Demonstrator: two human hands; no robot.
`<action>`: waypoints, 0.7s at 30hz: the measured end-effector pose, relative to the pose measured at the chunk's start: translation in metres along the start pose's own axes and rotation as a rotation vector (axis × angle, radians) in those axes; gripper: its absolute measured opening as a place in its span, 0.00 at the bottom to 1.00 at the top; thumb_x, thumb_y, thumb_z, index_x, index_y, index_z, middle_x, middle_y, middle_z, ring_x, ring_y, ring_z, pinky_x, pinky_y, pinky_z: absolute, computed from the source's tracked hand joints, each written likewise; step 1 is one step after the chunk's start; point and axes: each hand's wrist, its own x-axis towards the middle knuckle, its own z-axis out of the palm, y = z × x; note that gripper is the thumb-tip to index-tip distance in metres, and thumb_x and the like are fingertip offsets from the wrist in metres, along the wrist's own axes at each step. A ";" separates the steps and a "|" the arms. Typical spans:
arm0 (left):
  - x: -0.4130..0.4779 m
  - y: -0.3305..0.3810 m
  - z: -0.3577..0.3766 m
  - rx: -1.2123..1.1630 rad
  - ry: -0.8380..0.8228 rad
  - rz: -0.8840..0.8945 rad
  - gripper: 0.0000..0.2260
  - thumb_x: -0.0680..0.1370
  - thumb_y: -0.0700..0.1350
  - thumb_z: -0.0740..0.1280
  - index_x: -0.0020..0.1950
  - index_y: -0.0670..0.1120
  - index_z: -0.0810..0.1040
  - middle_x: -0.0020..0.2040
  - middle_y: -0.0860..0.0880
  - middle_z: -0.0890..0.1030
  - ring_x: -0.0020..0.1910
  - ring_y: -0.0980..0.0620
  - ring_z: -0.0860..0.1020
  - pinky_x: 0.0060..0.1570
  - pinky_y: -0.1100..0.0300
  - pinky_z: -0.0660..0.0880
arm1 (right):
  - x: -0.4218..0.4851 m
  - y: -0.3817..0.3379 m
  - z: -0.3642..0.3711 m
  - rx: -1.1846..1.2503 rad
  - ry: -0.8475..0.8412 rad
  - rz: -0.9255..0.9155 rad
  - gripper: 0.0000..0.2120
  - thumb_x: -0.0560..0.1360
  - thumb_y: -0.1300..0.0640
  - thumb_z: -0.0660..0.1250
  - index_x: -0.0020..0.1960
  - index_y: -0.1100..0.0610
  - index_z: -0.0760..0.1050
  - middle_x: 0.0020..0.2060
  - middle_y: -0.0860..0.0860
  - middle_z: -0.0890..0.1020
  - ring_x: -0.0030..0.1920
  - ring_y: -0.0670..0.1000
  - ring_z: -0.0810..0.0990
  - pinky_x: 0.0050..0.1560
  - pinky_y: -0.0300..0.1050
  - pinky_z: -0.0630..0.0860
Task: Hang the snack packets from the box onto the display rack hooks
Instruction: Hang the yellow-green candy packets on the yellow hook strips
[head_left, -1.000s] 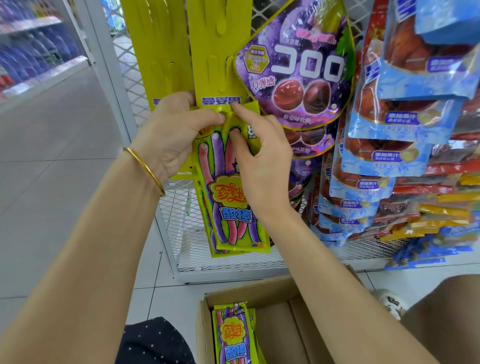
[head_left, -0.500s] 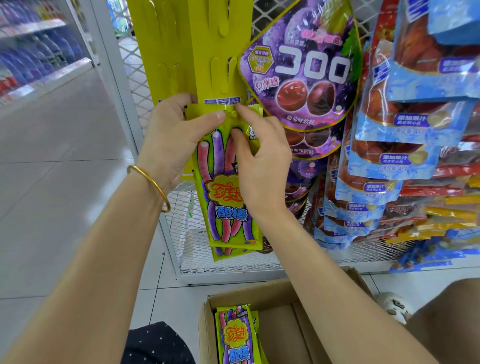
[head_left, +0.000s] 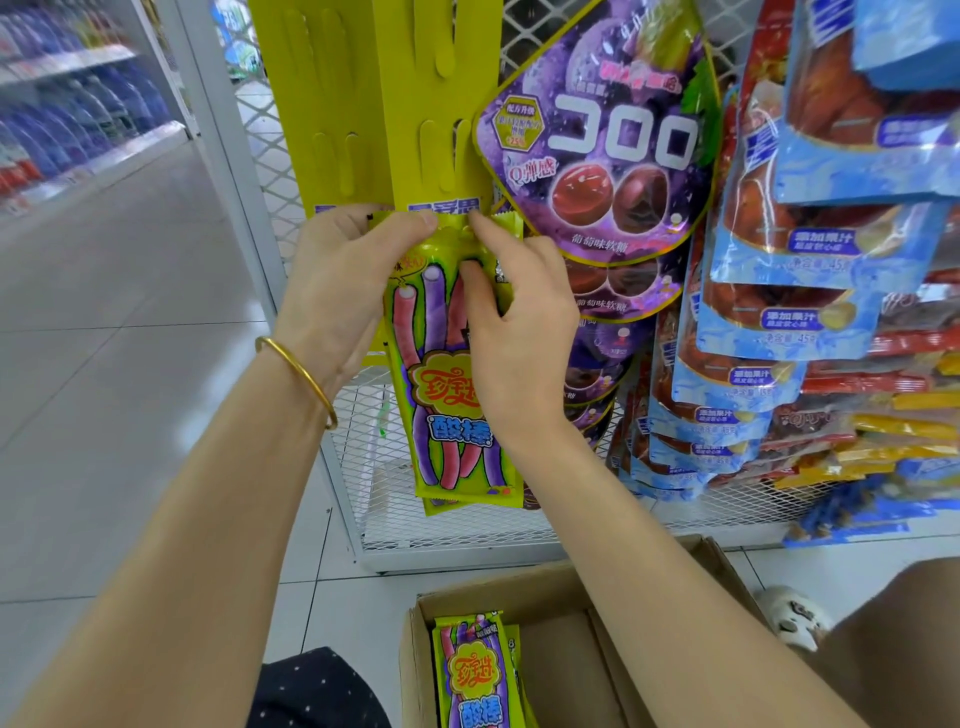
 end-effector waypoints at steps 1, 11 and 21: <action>0.000 0.000 0.000 -0.003 -0.004 -0.001 0.05 0.70 0.39 0.67 0.44 0.42 0.81 0.43 0.45 0.84 0.44 0.45 0.81 0.51 0.49 0.77 | 0.000 0.000 0.000 -0.001 0.001 -0.002 0.15 0.75 0.65 0.64 0.61 0.61 0.77 0.45 0.54 0.76 0.47 0.48 0.75 0.49 0.34 0.69; 0.001 0.002 0.000 -0.063 -0.026 -0.113 0.04 0.69 0.36 0.65 0.42 0.40 0.78 0.42 0.43 0.82 0.44 0.47 0.80 0.54 0.48 0.76 | -0.007 0.010 -0.005 -0.007 -0.024 -0.008 0.17 0.75 0.66 0.64 0.63 0.59 0.75 0.44 0.50 0.73 0.46 0.43 0.71 0.49 0.31 0.67; -0.019 -0.016 -0.005 0.268 0.007 0.013 0.12 0.74 0.36 0.65 0.57 0.45 0.75 0.51 0.48 0.81 0.49 0.53 0.80 0.48 0.59 0.78 | -0.021 0.023 -0.012 -0.039 -0.077 0.001 0.12 0.76 0.63 0.65 0.59 0.62 0.73 0.50 0.56 0.76 0.48 0.45 0.71 0.46 0.32 0.66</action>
